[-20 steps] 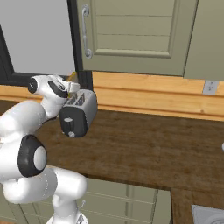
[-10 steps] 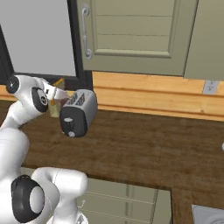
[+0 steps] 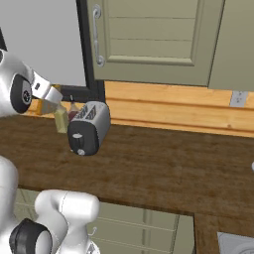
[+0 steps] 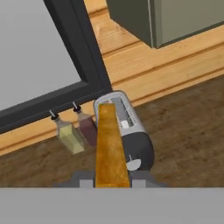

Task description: Start the toaster. Once the lever pops up, take the bread to the plate on the dining counter.

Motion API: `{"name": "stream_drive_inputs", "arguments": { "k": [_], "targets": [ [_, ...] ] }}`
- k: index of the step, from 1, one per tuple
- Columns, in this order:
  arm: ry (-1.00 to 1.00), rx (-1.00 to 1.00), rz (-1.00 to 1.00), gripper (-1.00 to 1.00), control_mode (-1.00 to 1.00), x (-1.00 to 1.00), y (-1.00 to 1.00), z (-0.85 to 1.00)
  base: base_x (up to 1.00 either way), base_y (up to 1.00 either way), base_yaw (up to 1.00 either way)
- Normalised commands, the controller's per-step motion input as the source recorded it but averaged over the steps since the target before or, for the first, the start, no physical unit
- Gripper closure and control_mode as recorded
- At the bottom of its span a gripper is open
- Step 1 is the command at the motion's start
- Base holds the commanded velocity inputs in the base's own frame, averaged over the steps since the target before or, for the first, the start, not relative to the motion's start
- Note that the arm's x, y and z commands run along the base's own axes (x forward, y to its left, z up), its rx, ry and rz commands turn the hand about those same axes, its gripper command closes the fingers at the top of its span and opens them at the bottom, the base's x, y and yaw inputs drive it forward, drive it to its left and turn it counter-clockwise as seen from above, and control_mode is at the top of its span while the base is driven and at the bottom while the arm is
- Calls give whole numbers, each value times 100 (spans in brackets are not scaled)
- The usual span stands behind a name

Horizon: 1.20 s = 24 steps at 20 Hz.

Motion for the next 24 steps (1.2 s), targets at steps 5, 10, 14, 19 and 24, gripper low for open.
{"name": "stream_drive_inputs", "arguments": {
  "k": [5, 10, 14, 19, 24],
  "targets": [
    [5, -1, -1, 100, -100, -94, -4, 8, 0, 0, 0],
    [2, -5, -2, 100, -100, -34, -38, -11, 0, 0, 0],
    [3, -2, -2, 100, -100, 0, -25, -5, 0, 0, 0],
    [0, 0, -1, 100, 100, -3, 0, 0, -69, 0, -8],
    [0, 0, 0, 100, 100, 0, 0, 0, -100, 10, -8]
  ]
}}
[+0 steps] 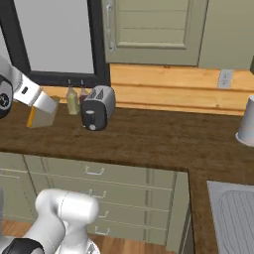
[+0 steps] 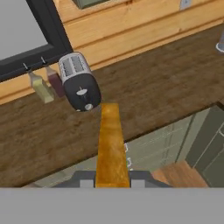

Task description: Start the toaster. Once the lever pops up, take the bread to the plate on the dining counter.

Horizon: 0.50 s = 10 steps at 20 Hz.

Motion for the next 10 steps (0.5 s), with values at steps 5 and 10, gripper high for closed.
{"name": "stream_drive_inputs", "arguments": {
  "k": [5, 10],
  "targets": [
    [0, 0, 0, 100, 100, 0, 0, 0, -66, 49, 35],
    [0, 0, 0, 100, 100, 0, 0, 0, -9, 61, 78]
  ]
}}
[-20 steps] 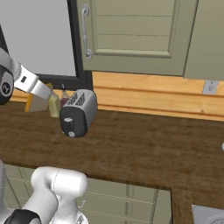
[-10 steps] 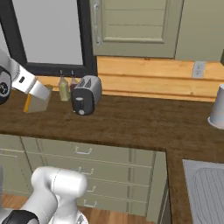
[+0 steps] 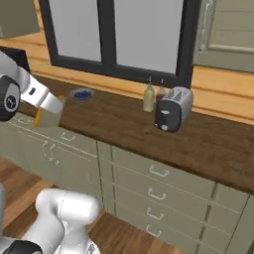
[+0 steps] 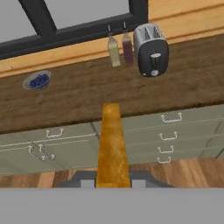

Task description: Start the toaster. Once the lever pops up, take the bread to the plate on the dining counter.

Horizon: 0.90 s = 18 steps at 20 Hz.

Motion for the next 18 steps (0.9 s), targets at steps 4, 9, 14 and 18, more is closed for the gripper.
{"name": "stream_drive_inputs", "arguments": {
  "k": [4, 9, 14, 18],
  "targets": [
    [0, 0, 0, 100, 100, 0, 0, 0, 0, 55, 88],
    [0, 0, 0, 100, 100, 0, 0, 0, 0, 52, 89],
    [0, 0, 0, 100, 100, 0, 0, 0, 2, 51, 87],
    [0, 0, 0, 100, 100, 0, 0, 0, 9, 43, 86]
  ]
}}
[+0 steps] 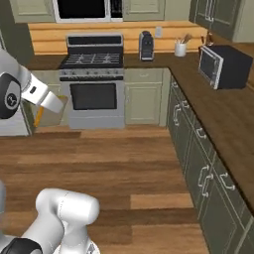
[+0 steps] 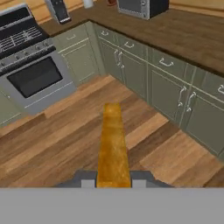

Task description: Start the toaster. Once the lever pops up, take the bread to the plate on the dining counter.

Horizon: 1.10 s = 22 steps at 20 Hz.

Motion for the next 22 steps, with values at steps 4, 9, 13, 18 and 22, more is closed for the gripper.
{"name": "stream_drive_inputs", "arguments": {
  "k": [4, 9, 13, 18, 22],
  "targets": [
    [0, 0, 0, 100, 100, 0, 0, 0, 8, 41, 84],
    [0, 0, 0, 100, 100, 0, 0, 0, 10, 41, 82],
    [0, 0, 0, 100, 100, 0, 0, 0, 55, 6, 74],
    [0, 0, 0, 100, 100, 0, 0, 0, 96, -15, 64],
    [0, 0, 0, 100, 100, 0, 0, 0, 99, -43, 56]
  ]
}}
